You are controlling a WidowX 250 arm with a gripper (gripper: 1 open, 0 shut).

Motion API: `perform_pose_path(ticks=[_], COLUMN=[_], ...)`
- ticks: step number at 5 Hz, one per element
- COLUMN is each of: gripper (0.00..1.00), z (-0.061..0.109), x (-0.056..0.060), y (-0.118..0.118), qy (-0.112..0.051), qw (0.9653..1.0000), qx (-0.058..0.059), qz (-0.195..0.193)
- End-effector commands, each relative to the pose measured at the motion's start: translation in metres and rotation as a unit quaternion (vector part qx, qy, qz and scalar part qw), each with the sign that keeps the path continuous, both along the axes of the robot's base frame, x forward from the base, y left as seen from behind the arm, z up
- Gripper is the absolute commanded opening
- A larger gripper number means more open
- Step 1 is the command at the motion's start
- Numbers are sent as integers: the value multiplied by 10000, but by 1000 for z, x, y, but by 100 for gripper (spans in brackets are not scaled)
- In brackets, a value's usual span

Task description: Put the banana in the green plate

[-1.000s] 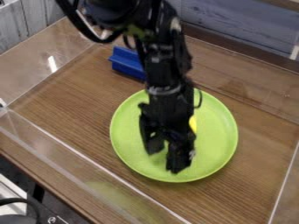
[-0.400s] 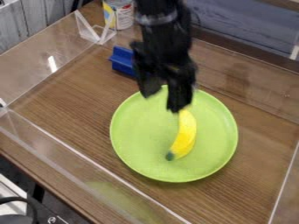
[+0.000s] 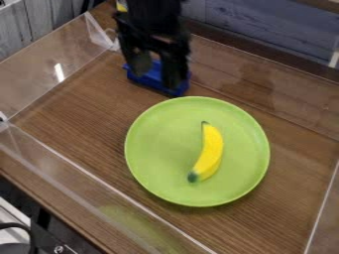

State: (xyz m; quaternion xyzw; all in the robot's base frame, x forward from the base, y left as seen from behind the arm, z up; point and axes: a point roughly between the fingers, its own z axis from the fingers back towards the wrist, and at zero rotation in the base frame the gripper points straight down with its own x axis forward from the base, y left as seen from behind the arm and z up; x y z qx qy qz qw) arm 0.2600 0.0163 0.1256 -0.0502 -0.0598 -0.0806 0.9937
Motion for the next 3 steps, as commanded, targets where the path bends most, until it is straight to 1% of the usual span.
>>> perform_pose_path(ticks=[1, 2, 3], gripper=[100, 100, 100], z=[-13, -29, -26], x=[8, 12, 14], y=[-15, -32, -10], qy=[-119, -94, -94], qw=[9999, 9997, 9998], qx=[23, 15, 129], qz=[-123, -231, -101])
